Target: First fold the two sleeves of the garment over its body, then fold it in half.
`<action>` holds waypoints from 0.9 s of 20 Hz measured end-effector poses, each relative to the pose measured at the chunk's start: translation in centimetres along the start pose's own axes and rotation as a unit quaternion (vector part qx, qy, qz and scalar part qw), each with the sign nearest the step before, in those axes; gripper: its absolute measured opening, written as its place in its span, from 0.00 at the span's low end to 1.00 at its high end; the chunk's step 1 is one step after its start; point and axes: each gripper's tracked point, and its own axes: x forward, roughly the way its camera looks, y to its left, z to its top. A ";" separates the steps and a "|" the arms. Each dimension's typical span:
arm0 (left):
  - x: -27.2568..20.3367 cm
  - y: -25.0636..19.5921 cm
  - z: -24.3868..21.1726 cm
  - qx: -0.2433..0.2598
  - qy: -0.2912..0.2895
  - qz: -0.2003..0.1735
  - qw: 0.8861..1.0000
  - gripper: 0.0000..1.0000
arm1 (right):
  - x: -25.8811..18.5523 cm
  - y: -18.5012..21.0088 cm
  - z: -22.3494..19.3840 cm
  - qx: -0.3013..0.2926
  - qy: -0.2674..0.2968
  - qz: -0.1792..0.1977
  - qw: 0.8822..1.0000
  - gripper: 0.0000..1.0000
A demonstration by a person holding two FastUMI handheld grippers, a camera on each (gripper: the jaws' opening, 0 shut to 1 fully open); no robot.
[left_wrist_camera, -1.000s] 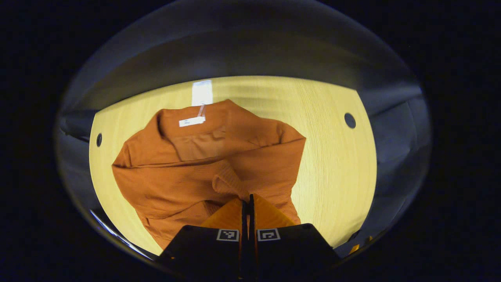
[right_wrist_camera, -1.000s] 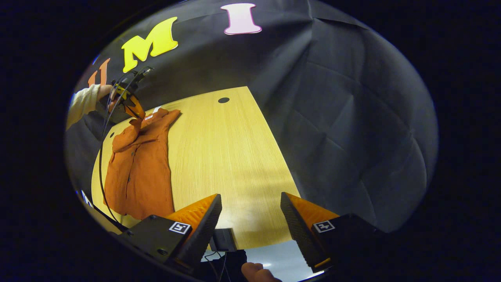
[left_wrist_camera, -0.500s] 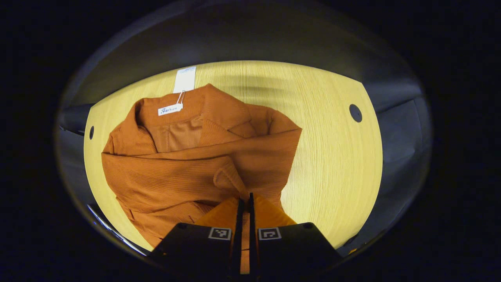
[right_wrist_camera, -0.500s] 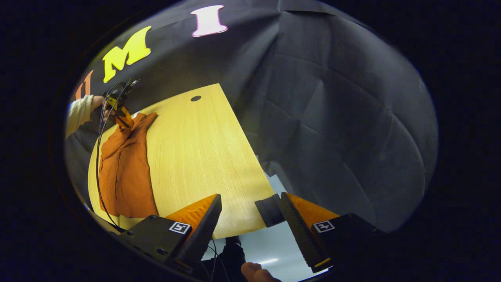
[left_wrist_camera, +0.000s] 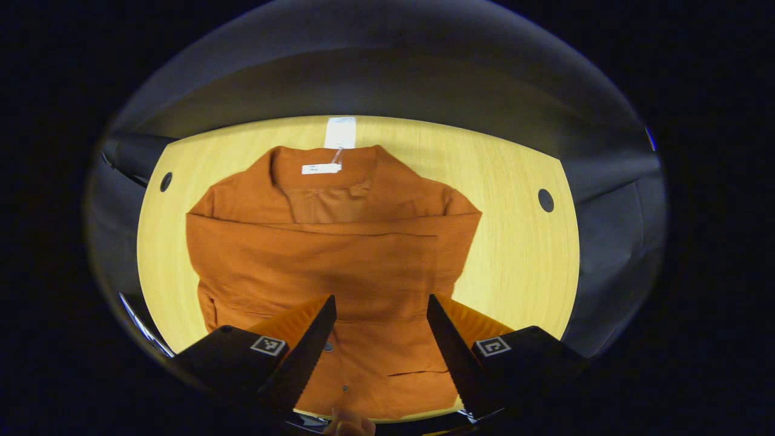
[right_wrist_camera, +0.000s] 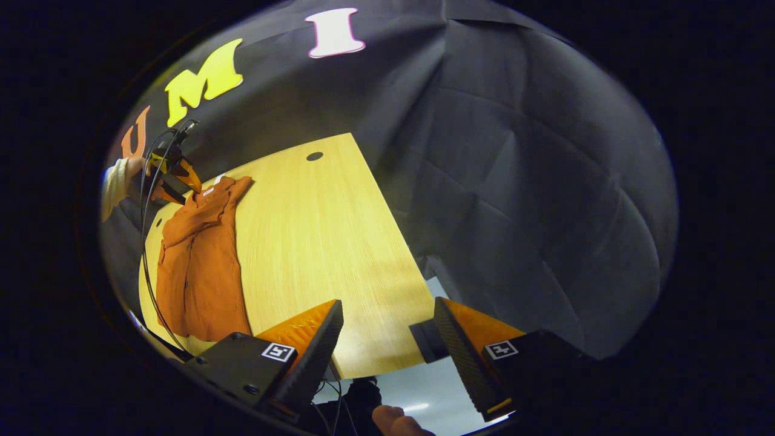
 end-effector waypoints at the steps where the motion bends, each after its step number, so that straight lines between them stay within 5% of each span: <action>1: -0.4 2.5 -1.0 0.000 -0.008 0.005 1.000 0.99 | 0.2 1.2 0.4 -0.019 -0.003 0.006 1.000 0.94; 6: -1.6 11.5 -7.1 -0.037 -0.043 -0.014 0.998 0.99 | 1.3 5.0 1.7 -0.091 -0.005 0.025 0.995 0.95; 11: -5.0 22.8 -14.0 -0.068 -0.092 0.014 0.993 1.00 | 3.4 10.2 2.2 -0.092 0.001 0.067 0.994 0.98; 18: -9.1 31.8 -23.1 -0.150 -0.114 0.027 0.982 0.99 | 5.6 14.1 0.1 -0.129 0.031 0.075 0.988 0.97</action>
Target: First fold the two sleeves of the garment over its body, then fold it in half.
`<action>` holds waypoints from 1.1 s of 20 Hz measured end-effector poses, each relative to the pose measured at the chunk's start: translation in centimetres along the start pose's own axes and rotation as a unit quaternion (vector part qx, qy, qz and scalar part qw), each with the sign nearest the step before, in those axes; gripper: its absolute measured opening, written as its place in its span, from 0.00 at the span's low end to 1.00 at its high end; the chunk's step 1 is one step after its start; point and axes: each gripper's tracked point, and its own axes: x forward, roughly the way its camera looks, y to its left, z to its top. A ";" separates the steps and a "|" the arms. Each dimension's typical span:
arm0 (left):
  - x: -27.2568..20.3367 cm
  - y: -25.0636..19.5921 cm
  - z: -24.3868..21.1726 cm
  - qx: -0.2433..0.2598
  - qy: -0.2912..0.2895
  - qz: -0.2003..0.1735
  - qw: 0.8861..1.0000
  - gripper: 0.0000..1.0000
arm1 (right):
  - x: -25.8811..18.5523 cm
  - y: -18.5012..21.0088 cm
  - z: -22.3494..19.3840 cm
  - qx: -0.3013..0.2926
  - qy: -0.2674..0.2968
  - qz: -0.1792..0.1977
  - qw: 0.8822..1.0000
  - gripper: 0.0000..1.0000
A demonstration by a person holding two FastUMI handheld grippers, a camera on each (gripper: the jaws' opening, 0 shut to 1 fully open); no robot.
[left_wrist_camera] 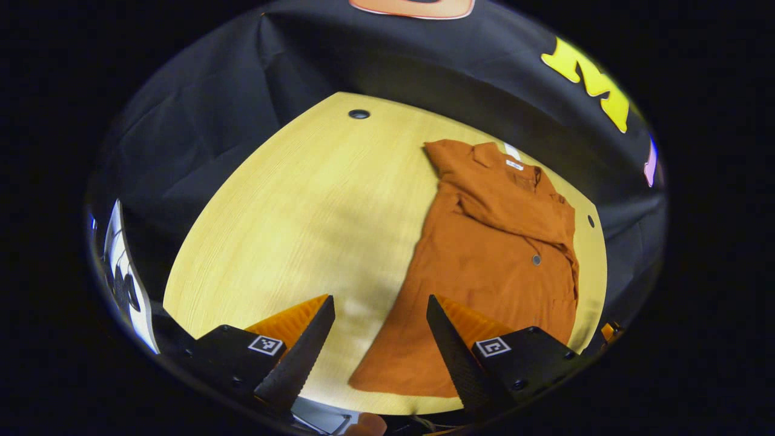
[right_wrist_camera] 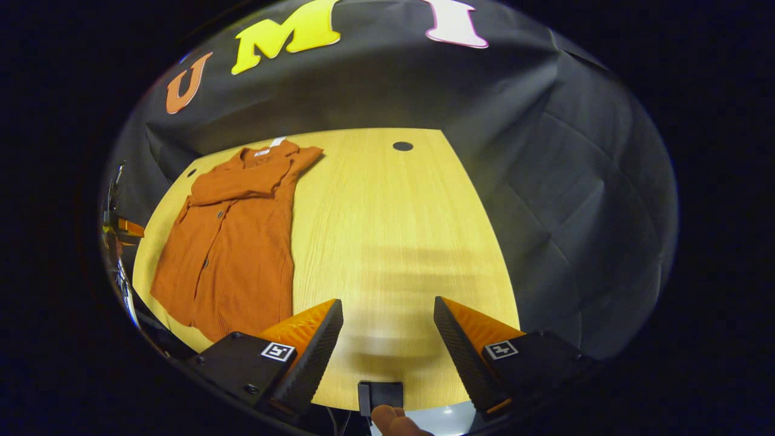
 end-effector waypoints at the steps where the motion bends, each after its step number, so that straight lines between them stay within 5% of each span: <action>1: -0.4 0.8 -0.9 -0.007 0.006 0.001 1.000 0.99 | 0.3 0.8 -0.6 -0.009 0.014 0.006 1.000 0.97; 6: -0.8 -0.6 -6.6 -0.023 0.092 -0.109 0.990 0.99 | 1.1 8.2 -4.5 -0.010 0.129 0.129 0.983 0.97; 11: -0.8 -0.4 -9.6 -0.005 0.157 -0.171 0.973 0.98 | 1.2 10.8 -6.6 0.036 0.211 0.196 0.957 0.97; 14: -1.1 0.1 -10.9 0.005 0.198 -0.202 0.959 0.98 | 0.0 12.7 -7.7 0.083 0.276 0.244 0.926 0.96; 22: 0.9 -1.5 -10.1 0.002 0.244 -0.241 0.939 0.95 | 2.0 13.0 -8.5 0.153 0.314 0.277 0.895 0.90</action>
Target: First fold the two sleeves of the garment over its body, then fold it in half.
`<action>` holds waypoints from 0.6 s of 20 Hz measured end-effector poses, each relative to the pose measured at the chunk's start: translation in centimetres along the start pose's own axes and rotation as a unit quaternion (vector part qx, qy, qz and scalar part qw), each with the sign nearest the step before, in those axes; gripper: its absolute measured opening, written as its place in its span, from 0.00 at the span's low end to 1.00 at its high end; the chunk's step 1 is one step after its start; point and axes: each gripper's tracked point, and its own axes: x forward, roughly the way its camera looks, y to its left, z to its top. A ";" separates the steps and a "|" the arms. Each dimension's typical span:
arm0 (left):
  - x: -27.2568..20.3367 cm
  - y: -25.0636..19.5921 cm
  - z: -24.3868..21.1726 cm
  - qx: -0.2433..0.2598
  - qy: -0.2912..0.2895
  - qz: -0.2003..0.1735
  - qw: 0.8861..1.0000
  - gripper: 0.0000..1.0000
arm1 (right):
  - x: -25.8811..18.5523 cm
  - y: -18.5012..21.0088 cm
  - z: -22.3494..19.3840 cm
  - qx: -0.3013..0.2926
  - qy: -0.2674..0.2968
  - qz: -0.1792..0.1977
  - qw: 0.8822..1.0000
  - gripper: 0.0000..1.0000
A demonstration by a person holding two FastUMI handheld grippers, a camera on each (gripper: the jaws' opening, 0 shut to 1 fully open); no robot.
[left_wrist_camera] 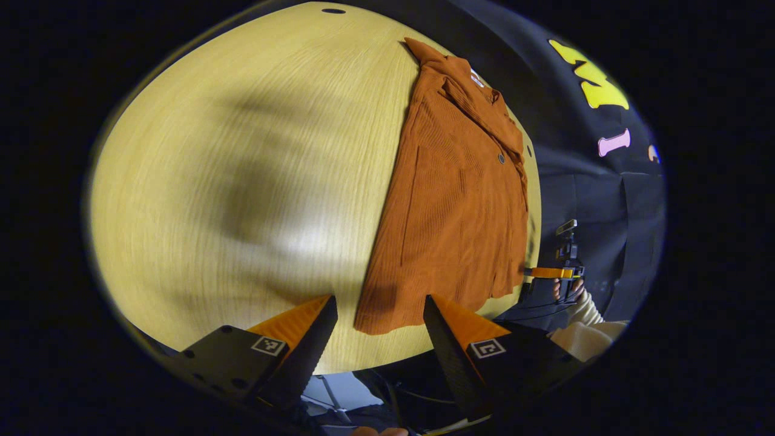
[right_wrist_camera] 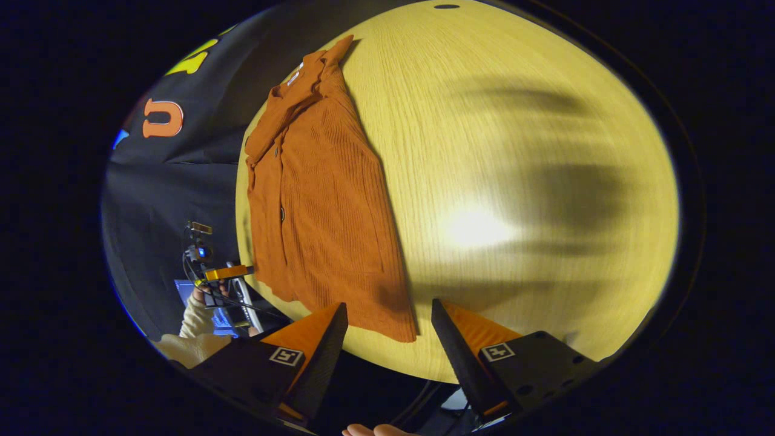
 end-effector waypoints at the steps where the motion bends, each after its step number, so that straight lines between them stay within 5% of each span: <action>1: 0.3 -0.3 0.3 -0.005 0.007 0.003 1.000 0.94 | 0.0 0.1 -0.3 -0.006 0.004 0.000 1.000 0.82; 2: 0.8 0.2 0.1 0.002 0.018 0.026 1.000 0.94 | 0.5 0.4 -0.7 -0.020 0.011 -0.004 1.000 0.82; 3: 1.3 0.3 0.3 0.013 0.024 0.045 0.999 0.75 | 1.0 0.7 -1.2 -0.038 0.025 -0.011 0.999 0.79; 5: 2.0 -0.5 0.5 0.025 0.029 0.049 0.998 0.65 | 1.7 1.3 -1.7 -0.053 0.041 -0.015 0.998 0.70; 8: 3.1 -1.5 0.4 0.032 0.032 0.050 0.998 0.70 | 3.0 1.7 -1.7 -0.063 0.046 -0.025 0.997 0.68; 9: 3.4 -1.8 0.2 0.043 0.037 0.054 0.997 0.63 | 3.3 1.8 -2.0 -0.062 0.044 -0.024 0.997 0.48; 10: 3.8 -1.8 0.1 0.061 0.041 0.063 0.995 0.59 | 3.2 2.1 -1.5 -0.055 0.044 -0.017 0.997 0.40; 12: 4.0 -1.1 0.2 0.078 0.046 0.097 0.991 0.46 | 3.5 2.5 -1.5 -0.045 0.043 -0.006 0.998 0.36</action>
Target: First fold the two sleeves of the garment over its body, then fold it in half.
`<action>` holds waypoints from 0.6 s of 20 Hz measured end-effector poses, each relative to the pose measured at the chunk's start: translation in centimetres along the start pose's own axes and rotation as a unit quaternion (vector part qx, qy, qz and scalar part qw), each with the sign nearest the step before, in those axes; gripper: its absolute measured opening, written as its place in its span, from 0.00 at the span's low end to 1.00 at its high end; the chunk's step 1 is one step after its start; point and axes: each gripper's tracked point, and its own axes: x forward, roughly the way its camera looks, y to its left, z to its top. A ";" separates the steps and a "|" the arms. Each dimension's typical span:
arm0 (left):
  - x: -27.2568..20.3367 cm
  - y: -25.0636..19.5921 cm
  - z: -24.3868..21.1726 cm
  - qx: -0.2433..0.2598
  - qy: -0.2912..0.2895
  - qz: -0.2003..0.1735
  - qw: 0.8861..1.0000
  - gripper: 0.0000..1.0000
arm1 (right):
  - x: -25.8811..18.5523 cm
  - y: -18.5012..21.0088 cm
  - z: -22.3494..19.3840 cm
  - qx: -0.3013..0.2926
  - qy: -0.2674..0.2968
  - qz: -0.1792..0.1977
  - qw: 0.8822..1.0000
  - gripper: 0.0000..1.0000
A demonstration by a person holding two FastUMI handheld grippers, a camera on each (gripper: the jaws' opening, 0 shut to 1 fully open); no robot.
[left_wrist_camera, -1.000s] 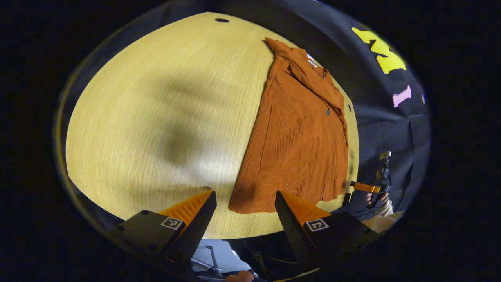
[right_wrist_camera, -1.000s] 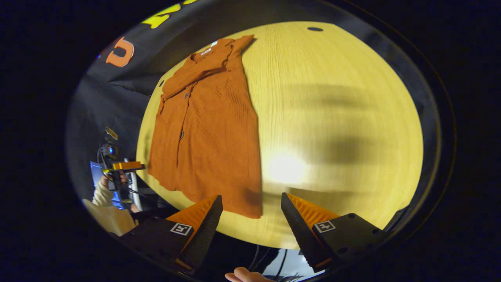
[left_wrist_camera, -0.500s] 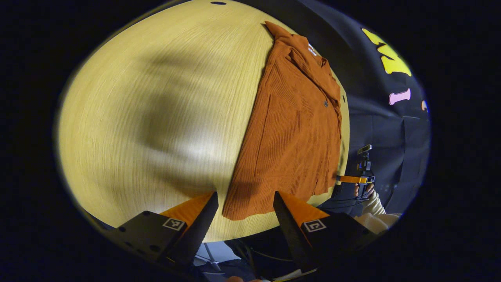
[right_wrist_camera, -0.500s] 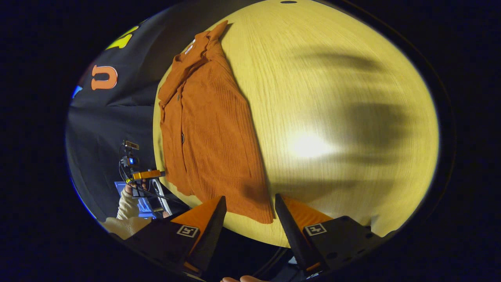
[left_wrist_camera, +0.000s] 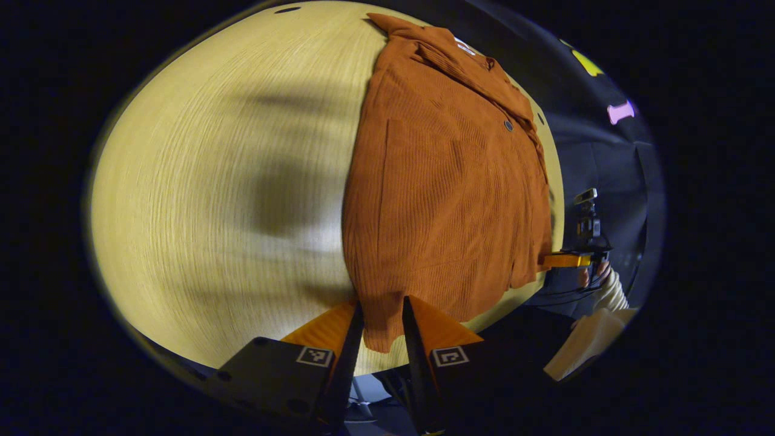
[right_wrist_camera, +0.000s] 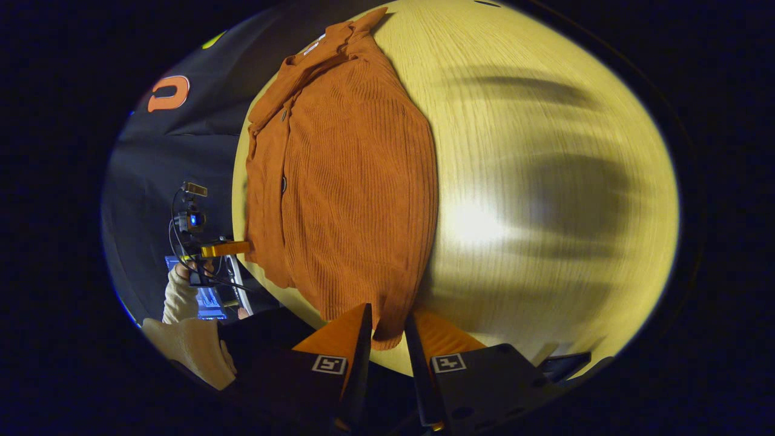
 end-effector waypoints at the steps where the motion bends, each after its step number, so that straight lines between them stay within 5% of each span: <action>1: 0.0 0.5 0.1 -0.017 0.003 0.021 1.000 0.36 | 0.1 0.0 -0.1 -0.003 -0.002 0.003 1.000 0.38; 3: -0.3 0.9 -0.1 -0.031 -0.001 0.048 0.998 0.23 | 0.1 -0.9 -0.4 -0.017 -0.010 -0.018 1.000 0.33; 5: -0.3 0.9 -0.3 -0.022 -0.013 0.076 0.997 0.12 | 0.3 -0.9 -0.5 -0.050 -0.012 -0.037 0.998 0.15; 12: -0.1 1.1 -0.9 0.100 0.005 0.223 0.970 0.05 | 0.9 0.0 -0.6 -0.073 -0.005 -0.064 0.995 0.13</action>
